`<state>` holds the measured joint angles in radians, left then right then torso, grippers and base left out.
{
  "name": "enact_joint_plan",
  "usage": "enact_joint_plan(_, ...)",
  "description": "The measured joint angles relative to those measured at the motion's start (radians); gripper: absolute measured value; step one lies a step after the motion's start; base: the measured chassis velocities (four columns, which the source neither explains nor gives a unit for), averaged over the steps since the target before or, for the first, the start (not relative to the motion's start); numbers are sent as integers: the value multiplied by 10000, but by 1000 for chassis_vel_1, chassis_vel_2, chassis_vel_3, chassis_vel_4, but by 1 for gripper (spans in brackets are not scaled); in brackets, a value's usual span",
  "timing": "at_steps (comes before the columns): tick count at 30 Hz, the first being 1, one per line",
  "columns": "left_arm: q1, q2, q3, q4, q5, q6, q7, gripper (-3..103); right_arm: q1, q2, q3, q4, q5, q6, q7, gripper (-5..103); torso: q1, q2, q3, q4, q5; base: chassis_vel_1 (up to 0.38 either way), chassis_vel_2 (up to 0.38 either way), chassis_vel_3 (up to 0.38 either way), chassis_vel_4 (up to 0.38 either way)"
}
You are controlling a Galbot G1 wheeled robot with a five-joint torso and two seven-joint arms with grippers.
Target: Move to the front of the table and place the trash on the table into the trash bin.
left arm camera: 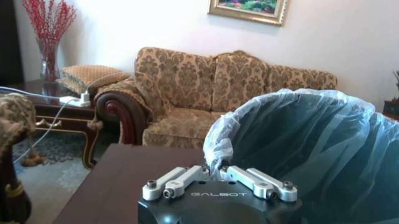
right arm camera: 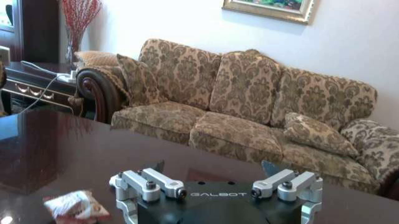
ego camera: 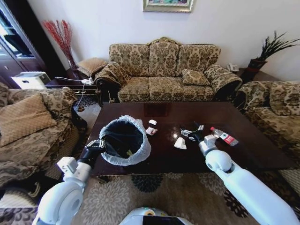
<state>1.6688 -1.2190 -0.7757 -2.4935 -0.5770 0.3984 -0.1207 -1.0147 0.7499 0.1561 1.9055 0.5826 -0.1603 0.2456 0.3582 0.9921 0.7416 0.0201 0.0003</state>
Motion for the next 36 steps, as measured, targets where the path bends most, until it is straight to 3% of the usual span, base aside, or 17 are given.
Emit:
enact_joint_plan(6,50,-64,6,1,24,-194,140,3,-130,-11,-37,142,-99,-176,32,100,2,-1,0,10,-3,-155,163,171,-168)
enact_joint_plan(13,74,-118,3,14,146,-198,147,3,-325,-29,69,37,-158,-116,26,100,17,-6,6,4,-1,-194,192,176,-179)
enact_joint_plan(24,125,-147,-4,25,318,-220,194,3,-277,91,-75,-253,-170,-17,-130,100,-8,0,-4,5,-5,47,26,22,63)
enact_joint_plan(29,115,-164,-2,182,862,-474,216,3,-300,204,-437,-345,-151,-158,-406,100,15,-6,6,14,-6,42,70,56,55)
enact_joint_plan(36,-14,-100,139,469,1096,-620,328,3,-480,623,-1061,-752,-183,-69,-888,100,15,-9,6,2,0,0,0,0,0)
